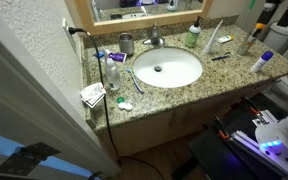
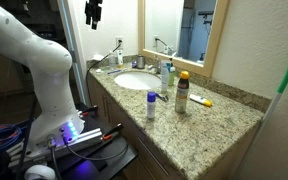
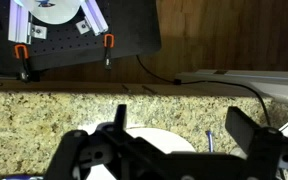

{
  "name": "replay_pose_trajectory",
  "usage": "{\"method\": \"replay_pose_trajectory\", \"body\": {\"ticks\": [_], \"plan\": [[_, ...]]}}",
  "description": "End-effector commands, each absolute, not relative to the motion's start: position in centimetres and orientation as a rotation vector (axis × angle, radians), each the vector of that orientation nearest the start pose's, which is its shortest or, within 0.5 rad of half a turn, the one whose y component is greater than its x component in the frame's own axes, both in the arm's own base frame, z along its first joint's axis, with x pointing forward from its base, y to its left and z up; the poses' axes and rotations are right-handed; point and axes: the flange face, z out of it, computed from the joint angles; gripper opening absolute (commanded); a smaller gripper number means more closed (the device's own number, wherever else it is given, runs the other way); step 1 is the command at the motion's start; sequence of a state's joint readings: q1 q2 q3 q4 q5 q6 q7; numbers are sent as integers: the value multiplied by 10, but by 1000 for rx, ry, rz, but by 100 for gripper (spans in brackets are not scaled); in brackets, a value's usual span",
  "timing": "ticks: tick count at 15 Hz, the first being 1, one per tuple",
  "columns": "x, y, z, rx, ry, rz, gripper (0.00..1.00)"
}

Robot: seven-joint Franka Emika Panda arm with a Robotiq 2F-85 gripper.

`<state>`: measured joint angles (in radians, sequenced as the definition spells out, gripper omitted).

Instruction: Move the faucet to the right

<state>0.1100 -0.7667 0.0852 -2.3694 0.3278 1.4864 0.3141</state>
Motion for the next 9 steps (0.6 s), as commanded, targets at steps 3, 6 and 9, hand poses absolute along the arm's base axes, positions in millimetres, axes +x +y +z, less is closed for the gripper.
{"method": "replay_pose_trajectory", "body": {"ticks": [3, 6, 9], "plan": [[289, 102, 575, -2891, 199, 262, 100], [289, 102, 575, -2891, 199, 261, 100], [335, 111, 536, -2955, 293, 289, 100]]}}
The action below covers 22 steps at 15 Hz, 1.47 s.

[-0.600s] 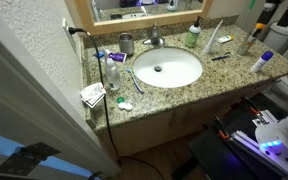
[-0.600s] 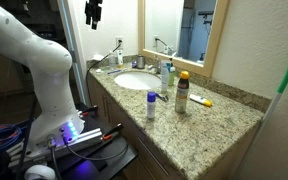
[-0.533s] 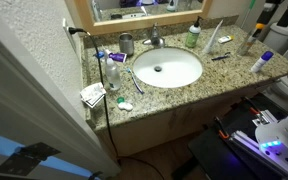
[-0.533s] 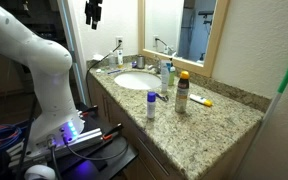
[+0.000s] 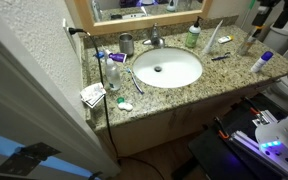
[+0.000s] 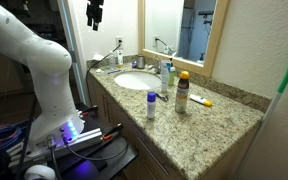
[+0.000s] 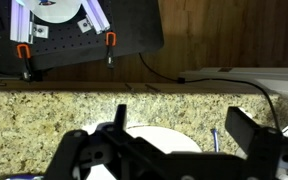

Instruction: Move the faucet to the right

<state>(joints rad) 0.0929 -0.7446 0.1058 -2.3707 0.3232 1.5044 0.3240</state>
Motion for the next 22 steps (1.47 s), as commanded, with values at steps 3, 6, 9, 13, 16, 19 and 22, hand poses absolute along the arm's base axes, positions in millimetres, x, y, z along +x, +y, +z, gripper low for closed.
{"method": "replay_pose_trajectory", "body": {"ticks": [3, 6, 9, 13, 16, 19, 22], "plan": [[390, 123, 512, -3004, 321, 207, 100], [432, 119, 508, -2988, 393, 158, 100], [426, 120, 506, -2983, 372, 160, 100], [433, 118, 519, -2971, 375, 126, 100], [443, 124, 489, -3003, 345, 174, 100], [484, 114, 452, -3051, 357, 65, 100], [533, 104, 439, -3062, 328, -87, 100]]}}
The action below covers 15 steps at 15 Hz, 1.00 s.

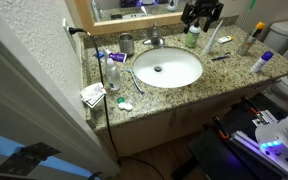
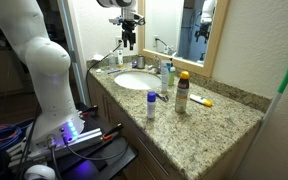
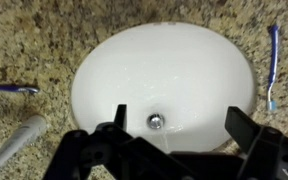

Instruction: Move the faucet to the right

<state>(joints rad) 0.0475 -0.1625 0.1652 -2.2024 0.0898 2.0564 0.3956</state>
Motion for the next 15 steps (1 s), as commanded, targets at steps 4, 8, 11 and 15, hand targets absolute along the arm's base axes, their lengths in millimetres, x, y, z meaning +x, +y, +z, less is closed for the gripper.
{"method": "replay_pose_trajectory", "body": {"ticks": [4, 8, 11, 15], "plan": [[542, 101, 441, -3019, 394, -112, 100], [554, 99, 448, -3006, 404, -136, 100], [575, 103, 424, -2984, 300, -69, 100], [627, 104, 423, -2970, 258, -116, 100]]}}
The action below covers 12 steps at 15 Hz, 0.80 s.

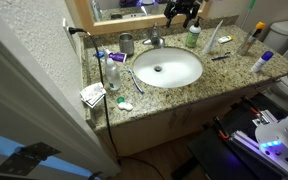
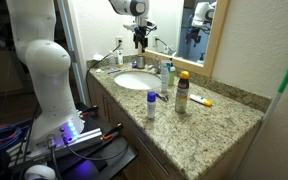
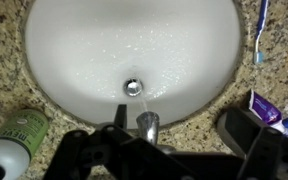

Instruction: Move the faucet to the right

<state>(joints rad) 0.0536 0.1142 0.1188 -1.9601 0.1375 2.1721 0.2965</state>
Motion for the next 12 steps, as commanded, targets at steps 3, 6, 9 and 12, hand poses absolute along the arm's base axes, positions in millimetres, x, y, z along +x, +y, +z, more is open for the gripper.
{"method": "replay_pose_trajectory", "body": {"ticks": [3, 6, 9, 12], "plan": [[664, 103, 420, -3112, 319, -182, 100], [659, 102, 423, -3091, 305, -221, 100], [667, 110, 424, -3098, 298, -237, 100], [685, 109, 396, -3089, 275, -196, 100]]}}
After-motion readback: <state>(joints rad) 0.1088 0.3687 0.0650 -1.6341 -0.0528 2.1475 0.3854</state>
